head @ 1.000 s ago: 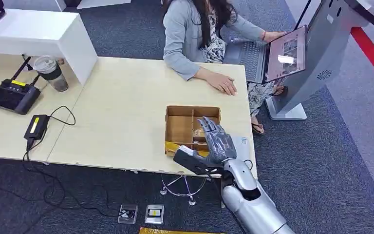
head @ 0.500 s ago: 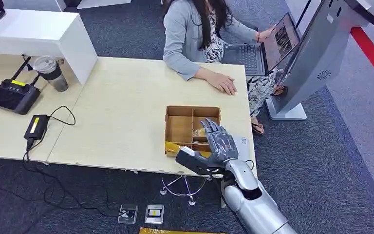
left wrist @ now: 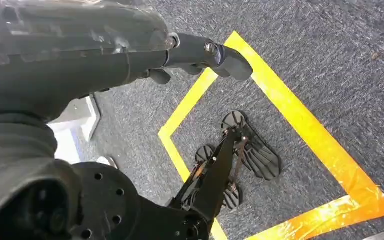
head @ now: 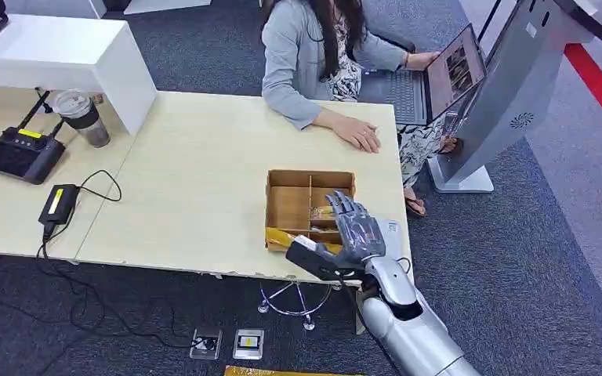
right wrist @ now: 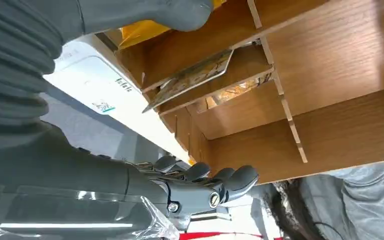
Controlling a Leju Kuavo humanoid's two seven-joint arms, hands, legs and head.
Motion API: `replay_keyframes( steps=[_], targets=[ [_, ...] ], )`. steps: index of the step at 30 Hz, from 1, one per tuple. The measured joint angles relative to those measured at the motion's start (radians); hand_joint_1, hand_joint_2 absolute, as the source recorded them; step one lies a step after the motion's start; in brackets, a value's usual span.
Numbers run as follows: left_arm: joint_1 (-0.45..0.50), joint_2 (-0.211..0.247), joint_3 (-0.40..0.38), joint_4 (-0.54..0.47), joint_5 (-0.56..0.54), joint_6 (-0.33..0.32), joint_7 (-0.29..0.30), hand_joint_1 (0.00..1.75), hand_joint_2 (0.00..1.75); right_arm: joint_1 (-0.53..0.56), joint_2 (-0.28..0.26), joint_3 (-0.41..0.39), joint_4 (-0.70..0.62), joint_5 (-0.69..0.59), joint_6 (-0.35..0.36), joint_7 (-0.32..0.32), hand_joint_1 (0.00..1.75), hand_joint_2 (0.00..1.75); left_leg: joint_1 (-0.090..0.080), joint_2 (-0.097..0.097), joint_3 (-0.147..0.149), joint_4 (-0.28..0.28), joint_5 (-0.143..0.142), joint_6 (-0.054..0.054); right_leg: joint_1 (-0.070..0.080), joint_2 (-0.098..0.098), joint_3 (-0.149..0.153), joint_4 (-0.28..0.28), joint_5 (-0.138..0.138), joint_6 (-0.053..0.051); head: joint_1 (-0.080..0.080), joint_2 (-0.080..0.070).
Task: Pass the card to the sensor for recognition and then transmit it.
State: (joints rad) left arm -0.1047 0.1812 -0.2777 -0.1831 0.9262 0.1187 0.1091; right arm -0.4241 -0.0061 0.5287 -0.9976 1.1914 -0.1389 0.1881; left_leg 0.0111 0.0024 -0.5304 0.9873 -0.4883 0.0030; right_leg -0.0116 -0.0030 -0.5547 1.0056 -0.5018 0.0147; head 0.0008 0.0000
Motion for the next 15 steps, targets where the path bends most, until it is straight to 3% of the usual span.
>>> replay_keyframes(
  steps=[15],
  targets=[
    [0.000,0.007,-0.016,0.000,-0.004,-0.003,-0.002,0.00,0.00,-0.002,0.000,0.000,0.044,-0.008,-0.019,-0.025,0.00,1.75,0.000,0.000,0.000,0.000,0.000,0.000,0.000,0.000,0.000,0.000,0.000,0.000,0.000,0.000]
  ],
)
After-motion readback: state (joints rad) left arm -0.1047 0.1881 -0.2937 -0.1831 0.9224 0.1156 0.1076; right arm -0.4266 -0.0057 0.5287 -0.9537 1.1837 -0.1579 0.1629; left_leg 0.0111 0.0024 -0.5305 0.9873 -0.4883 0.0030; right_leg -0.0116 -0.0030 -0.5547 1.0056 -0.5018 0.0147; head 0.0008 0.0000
